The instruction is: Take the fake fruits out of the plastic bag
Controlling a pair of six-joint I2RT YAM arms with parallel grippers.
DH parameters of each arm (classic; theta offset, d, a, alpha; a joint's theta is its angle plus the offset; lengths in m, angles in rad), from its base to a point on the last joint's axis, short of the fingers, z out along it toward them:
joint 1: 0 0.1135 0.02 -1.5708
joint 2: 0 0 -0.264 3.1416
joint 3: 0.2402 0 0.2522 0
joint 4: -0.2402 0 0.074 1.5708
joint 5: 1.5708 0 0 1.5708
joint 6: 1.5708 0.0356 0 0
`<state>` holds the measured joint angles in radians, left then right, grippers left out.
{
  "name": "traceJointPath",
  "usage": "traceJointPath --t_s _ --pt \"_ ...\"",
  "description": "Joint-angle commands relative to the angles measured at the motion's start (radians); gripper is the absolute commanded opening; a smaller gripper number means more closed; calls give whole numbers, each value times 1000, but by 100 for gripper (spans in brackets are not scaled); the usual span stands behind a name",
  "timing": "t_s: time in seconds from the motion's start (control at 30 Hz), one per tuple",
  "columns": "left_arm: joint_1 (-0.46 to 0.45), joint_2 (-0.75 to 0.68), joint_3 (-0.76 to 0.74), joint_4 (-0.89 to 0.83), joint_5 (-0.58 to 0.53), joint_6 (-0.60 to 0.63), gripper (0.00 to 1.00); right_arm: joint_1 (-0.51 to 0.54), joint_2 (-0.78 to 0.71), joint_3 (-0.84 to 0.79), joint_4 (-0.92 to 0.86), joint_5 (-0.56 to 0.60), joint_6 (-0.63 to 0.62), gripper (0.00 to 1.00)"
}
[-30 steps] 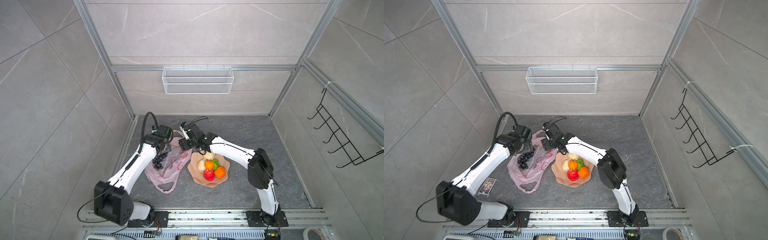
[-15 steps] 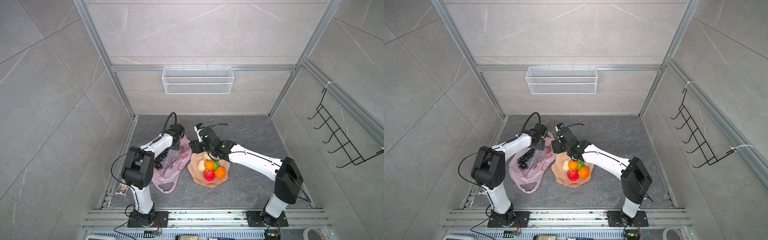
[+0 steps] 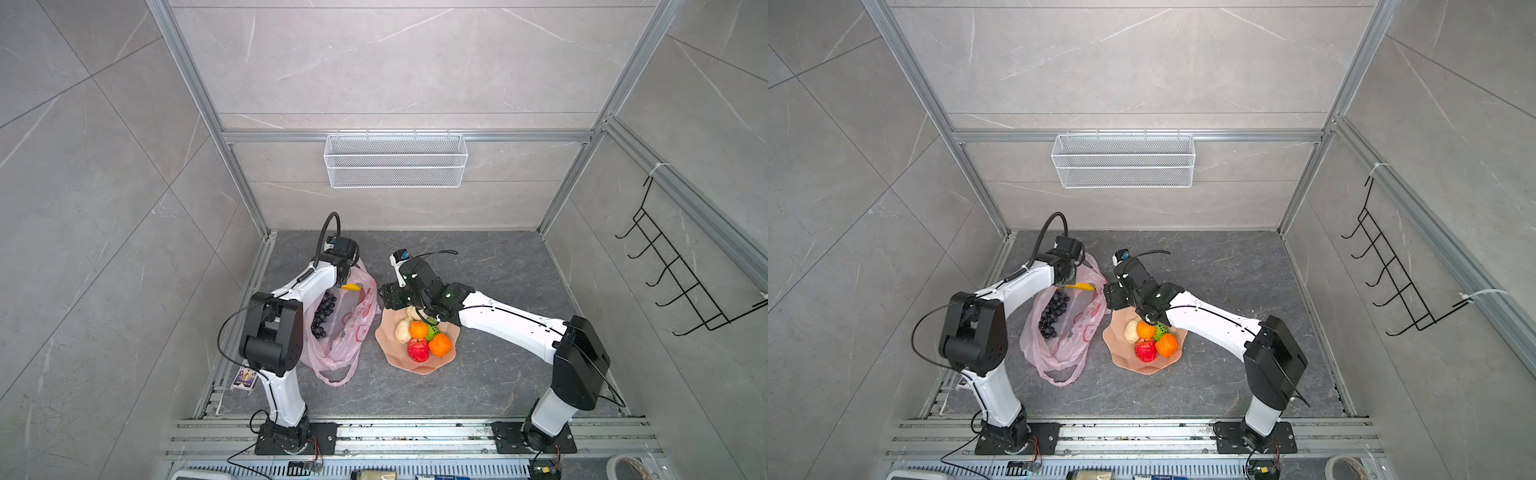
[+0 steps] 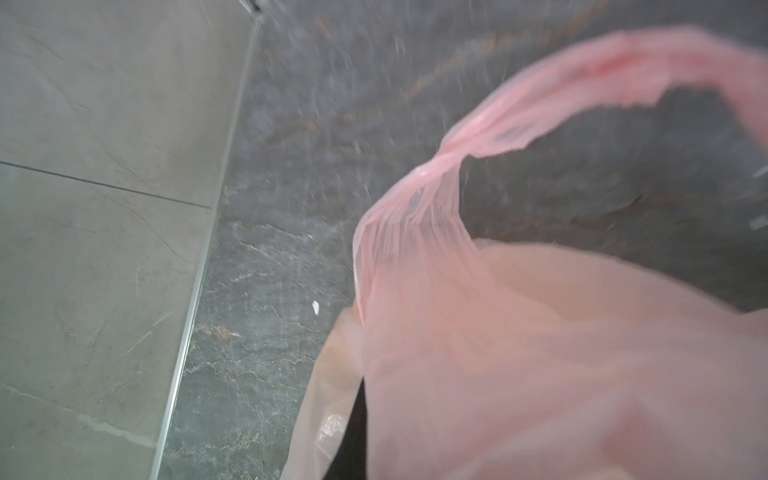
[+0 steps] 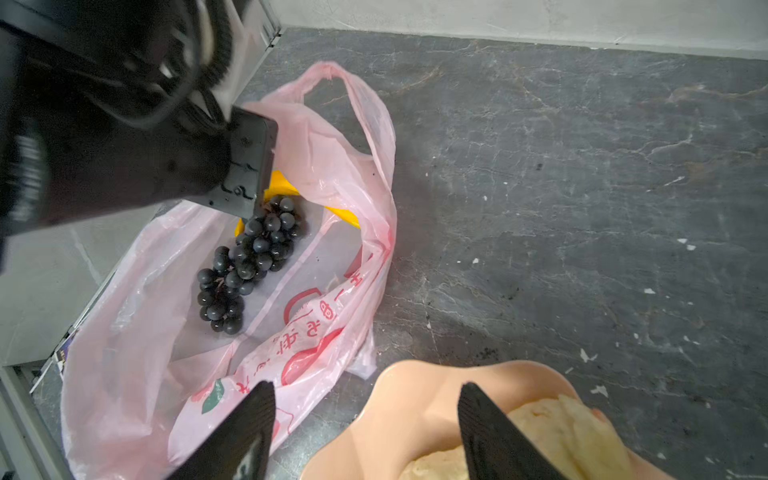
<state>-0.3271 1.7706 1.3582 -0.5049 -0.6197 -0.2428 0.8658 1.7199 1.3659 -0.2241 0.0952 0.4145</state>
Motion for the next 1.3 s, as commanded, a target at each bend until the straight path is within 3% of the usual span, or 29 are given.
traceJointPath --t_s 0.0,0.17,0.3,0.43,0.6,0.7,0.87,1.07,1.27 --pt "-53 -267 -59 102 37 -63 0 51 31 27 59 -39 -45 71" --pt "-124 -452 -188 106 105 -106 0 91 44 17 140 -91 -140 71" --pt "-110 -435 -218 79 89 -97 0 109 84 33 154 -117 -185 71" --pt "-84 -391 -204 85 143 -112 0 125 175 114 98 -120 -224 71" --pt "-61 -317 -169 77 197 -123 0 125 274 279 -90 -29 -72 69" --pt "-36 -282 -152 56 210 -157 0 152 286 299 -84 -102 71 69" --pt "51 -282 -168 56 291 -255 0 216 383 406 -139 -39 236 67" --pt "122 -324 -194 23 256 -342 0 221 578 591 -212 -136 256 64" --pt "189 -392 -255 4 195 -408 0 225 659 689 -347 -10 252 64"
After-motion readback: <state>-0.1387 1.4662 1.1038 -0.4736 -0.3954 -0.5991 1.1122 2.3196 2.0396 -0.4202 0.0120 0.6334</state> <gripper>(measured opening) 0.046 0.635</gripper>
